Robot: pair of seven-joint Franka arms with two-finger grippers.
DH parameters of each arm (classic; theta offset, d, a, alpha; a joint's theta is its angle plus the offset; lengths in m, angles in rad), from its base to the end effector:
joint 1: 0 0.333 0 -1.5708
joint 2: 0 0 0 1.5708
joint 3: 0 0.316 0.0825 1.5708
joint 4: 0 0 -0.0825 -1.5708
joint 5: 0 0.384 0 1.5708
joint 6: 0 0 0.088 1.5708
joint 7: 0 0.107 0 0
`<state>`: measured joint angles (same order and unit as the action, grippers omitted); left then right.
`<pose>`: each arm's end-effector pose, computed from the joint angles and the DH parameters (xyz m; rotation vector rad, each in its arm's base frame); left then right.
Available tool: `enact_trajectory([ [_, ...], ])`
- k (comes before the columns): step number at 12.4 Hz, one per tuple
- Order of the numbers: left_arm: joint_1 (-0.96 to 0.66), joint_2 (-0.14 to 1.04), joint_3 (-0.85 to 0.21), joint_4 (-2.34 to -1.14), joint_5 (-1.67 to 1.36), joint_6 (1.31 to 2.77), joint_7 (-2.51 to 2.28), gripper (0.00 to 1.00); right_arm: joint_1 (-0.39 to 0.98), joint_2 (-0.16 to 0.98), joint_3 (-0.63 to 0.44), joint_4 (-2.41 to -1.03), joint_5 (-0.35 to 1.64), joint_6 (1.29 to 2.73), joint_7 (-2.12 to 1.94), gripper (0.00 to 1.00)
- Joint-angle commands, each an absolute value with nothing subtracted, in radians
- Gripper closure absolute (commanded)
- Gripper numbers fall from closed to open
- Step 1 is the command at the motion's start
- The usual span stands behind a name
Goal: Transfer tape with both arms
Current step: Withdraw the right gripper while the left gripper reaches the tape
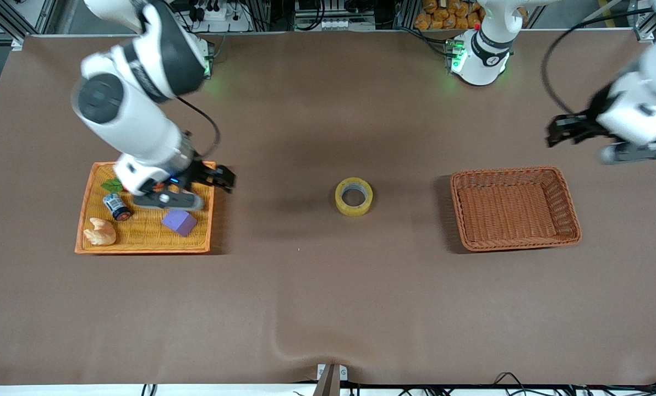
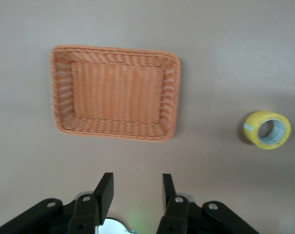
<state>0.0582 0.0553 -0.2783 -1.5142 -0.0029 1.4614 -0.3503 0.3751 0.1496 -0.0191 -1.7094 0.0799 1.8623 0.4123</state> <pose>0.5465 -0.1180 0.6122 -3.1181 -0.2024 0.1670 0.5682 0.2185 0.4967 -3.0694 0.1212 0.0377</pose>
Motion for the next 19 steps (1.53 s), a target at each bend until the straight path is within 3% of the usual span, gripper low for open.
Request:
enact_trajectory([
  [1,0.061,0.077,-0.311,-1.483,0.021,1.459,-0.399,0.00,0.247,0.002,-0.003,-1.763,0.067,1.740,0.297,0.00],
  [3,0.034,0.106,-0.319,-1.483,0.015,1.471,-0.403,0.00,0.154,-0.029,-0.002,-1.708,0.067,1.643,0.201,0.00],
  [6,-0.075,0.173,-0.337,-1.529,0.000,1.581,-0.484,0.00,0.060,-0.002,-0.002,-1.517,0.072,1.422,0.152,0.00],
  [11,-0.244,0.319,-0.337,-1.612,0.005,1.744,-0.515,0.00,0.000,-0.015,0.006,-1.488,-0.064,1.422,0.023,0.00],
  [15,-0.287,0.347,-0.337,-1.833,0.009,2.036,-0.523,0.00,-0.003,-0.009,0.003,-1.482,-0.052,1.422,0.026,0.00],
  [17,-0.316,0.408,-0.337,-1.838,0.009,2.086,-0.523,0.00,-0.027,-0.008,-0.005,-1.485,0.001,1.422,0.003,0.00],
  [19,-0.342,0.463,-0.337,-1.833,0.008,2.166,-0.523,0.07,-0.034,-0.008,-0.003,-1.485,0.003,1.424,0.002,0.00],
])
